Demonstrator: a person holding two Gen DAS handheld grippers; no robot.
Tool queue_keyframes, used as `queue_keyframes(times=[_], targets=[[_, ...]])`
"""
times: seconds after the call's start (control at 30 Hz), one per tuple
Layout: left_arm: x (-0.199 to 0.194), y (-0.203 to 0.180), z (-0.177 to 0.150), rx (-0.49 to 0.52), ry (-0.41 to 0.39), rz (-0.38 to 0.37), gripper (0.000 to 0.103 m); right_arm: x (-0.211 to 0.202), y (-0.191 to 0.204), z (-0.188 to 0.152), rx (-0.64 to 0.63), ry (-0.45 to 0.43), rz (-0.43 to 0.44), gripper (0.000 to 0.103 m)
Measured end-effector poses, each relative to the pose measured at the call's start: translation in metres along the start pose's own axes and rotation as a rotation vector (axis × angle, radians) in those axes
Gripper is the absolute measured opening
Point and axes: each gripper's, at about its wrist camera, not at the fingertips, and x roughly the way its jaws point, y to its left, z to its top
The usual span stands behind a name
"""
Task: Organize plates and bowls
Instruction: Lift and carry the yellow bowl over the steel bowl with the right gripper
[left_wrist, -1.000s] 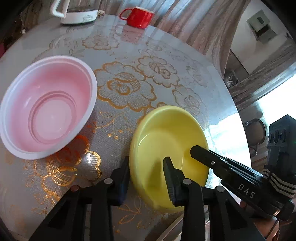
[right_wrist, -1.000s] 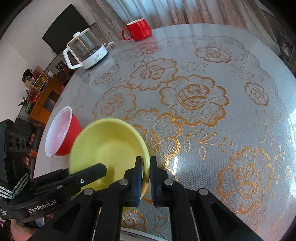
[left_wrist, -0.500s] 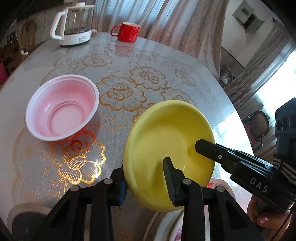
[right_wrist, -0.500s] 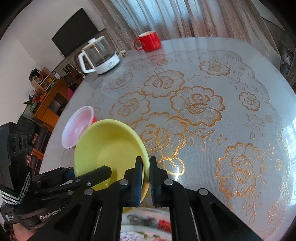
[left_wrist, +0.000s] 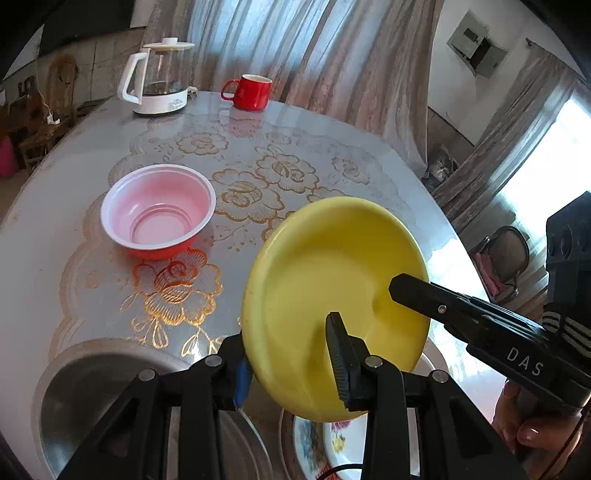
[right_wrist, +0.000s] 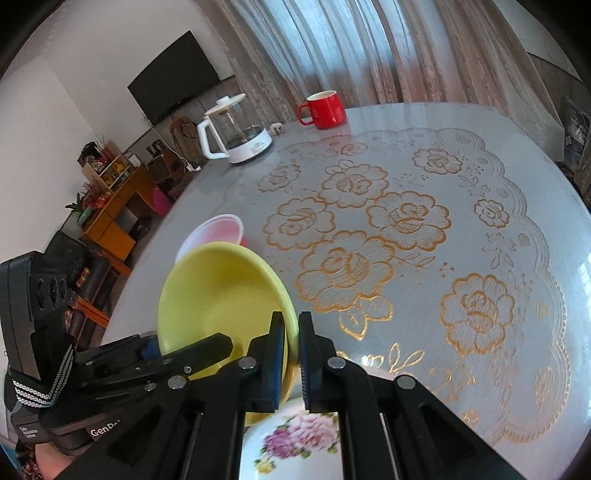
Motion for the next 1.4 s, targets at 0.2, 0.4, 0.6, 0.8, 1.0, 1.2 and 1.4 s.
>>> queue_keyframes(times=[0.2, 0.4, 0.6, 0.8, 1.0, 1.2, 1.4], targets=[[-0.021, -0.001, -0.013, 0.004, -0.037, -0.009, 0.036, -0.018, 0.014, -0.012, -0.015, -0.032, 0.009, 0.007], [-0.043, 0.003, -0.027, -0.002, -0.076, -0.019, 0.038, -0.034, 0.028, -0.026, -0.019, -0.057, 0.042, 0.007], [-0.062, 0.014, -0.046, -0.024, -0.103, -0.016, 0.038, -0.039, 0.044, -0.046, -0.024, -0.065, 0.078, 0.007], [-0.075, 0.021, -0.061, -0.043, -0.120, -0.010, 0.040, -0.038, 0.058, -0.063, -0.025, -0.051, 0.099, 0.007], [-0.089, 0.027, -0.075, -0.039, -0.148, -0.008, 0.041, -0.044, 0.070, -0.077, -0.033, -0.070, 0.109, 0.007], [-0.095, 0.039, -0.091, -0.047, -0.151, 0.004, 0.041, -0.042, 0.076, -0.089, -0.006, -0.063, 0.146, 0.007], [-0.096, 0.056, -0.102, -0.089, -0.141, 0.013, 0.041, -0.031, 0.086, -0.101, 0.002, -0.035, 0.162, 0.007]])
